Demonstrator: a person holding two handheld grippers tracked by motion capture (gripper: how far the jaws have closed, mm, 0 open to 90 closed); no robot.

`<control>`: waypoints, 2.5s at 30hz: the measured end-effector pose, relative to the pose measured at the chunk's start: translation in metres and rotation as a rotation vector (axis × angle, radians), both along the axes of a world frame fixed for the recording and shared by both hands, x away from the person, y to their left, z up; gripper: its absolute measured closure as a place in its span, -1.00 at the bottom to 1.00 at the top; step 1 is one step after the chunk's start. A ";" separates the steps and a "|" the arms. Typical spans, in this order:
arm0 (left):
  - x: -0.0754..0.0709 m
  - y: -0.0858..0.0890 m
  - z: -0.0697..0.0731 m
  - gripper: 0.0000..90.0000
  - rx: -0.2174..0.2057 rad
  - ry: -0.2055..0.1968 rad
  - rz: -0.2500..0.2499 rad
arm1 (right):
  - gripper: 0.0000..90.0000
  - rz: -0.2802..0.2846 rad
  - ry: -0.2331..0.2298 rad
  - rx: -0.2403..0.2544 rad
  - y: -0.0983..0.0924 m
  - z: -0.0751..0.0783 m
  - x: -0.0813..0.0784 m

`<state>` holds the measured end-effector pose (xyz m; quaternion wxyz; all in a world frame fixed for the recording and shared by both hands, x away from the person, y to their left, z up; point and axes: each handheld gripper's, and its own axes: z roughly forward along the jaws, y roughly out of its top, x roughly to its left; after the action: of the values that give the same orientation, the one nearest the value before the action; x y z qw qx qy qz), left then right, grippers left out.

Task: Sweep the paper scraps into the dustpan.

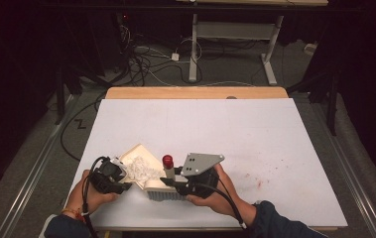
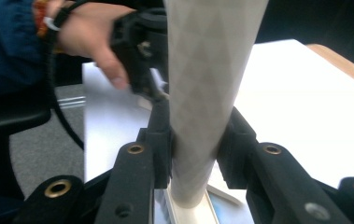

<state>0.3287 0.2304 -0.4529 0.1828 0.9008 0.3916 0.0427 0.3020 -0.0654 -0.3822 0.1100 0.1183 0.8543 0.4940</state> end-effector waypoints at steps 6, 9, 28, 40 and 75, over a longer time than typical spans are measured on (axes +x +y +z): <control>-0.003 0.006 0.000 0.40 0.005 0.007 0.003 | 0.57 -0.086 -0.022 -0.024 -0.023 0.002 0.014; -0.004 0.008 0.001 0.40 0.016 0.009 0.002 | 0.56 -0.122 -0.023 -0.033 -0.032 0.004 0.022; -0.009 0.024 0.002 0.40 0.021 0.021 0.015 | 0.57 -0.105 -0.001 0.079 -0.064 0.028 0.018; -0.009 0.025 0.001 0.40 0.014 0.022 0.019 | 0.57 0.081 0.088 -0.023 0.006 0.009 -0.006; -0.023 -0.014 0.013 0.40 0.103 0.058 -0.133 | 0.57 -0.454 -0.174 -0.124 -0.067 0.020 0.054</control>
<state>0.3059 0.2169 -0.4403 0.1272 0.9339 0.3333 0.0246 0.3562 -0.1326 -0.3626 0.2983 0.2571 0.8218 0.4118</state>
